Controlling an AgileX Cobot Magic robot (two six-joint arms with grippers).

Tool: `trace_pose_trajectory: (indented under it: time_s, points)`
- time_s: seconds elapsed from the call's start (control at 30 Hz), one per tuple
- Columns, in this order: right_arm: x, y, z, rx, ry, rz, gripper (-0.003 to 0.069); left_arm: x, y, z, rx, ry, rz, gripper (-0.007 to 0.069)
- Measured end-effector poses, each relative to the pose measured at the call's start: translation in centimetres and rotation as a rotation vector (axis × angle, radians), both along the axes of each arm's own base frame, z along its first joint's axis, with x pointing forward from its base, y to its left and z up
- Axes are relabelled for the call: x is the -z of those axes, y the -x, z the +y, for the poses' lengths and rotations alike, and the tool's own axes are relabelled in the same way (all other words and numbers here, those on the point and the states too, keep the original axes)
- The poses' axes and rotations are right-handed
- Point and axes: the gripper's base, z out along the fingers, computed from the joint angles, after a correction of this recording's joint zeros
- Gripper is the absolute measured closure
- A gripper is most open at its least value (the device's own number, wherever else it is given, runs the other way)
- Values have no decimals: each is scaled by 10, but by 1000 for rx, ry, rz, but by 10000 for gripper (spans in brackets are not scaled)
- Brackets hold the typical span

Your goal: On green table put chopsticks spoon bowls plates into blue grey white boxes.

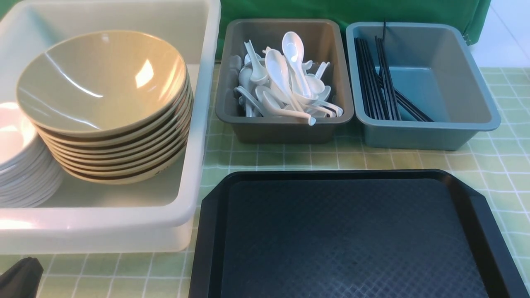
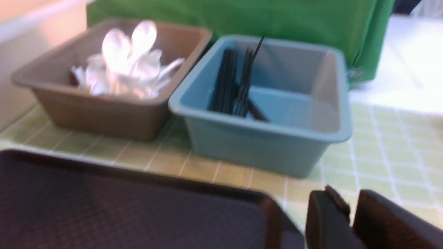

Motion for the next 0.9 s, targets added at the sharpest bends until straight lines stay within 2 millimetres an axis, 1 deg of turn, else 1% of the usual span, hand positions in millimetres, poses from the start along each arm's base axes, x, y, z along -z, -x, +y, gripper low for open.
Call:
trace_pose_trajectory:
  time_s: [0.03,0.13,0.23,0.27,0.3,0.33,0.37,0.5,0.7,0.9]
  points:
    - [1,2,-1,3,20,-17,519,0,0,0,0,0,0,626]
    - [16,9,-3,16,146,-36,517,0,0,0,0,0,0,626]
    - [40,14,-4,36,171,2,516,0,0,0,0,0,0,626]
    - [43,14,-4,34,172,15,516,0,0,0,0,0,0,626]
    - [57,17,-4,42,170,52,514,0,0,0,0,0,0,626]
    - [58,17,-5,45,168,59,514,0,0,0,0,0,0,626]
    - [64,18,-5,50,154,101,513,0,0,0,0,0,0,626]
    - [67,20,-5,67,113,156,508,0,0,0,0,2,0,626]
    - [68,21,-6,92,41,175,503,0,0,0,0,2,0,626]
    - [67,21,-6,94,37,175,496,0,0,0,1,-2,0,626]
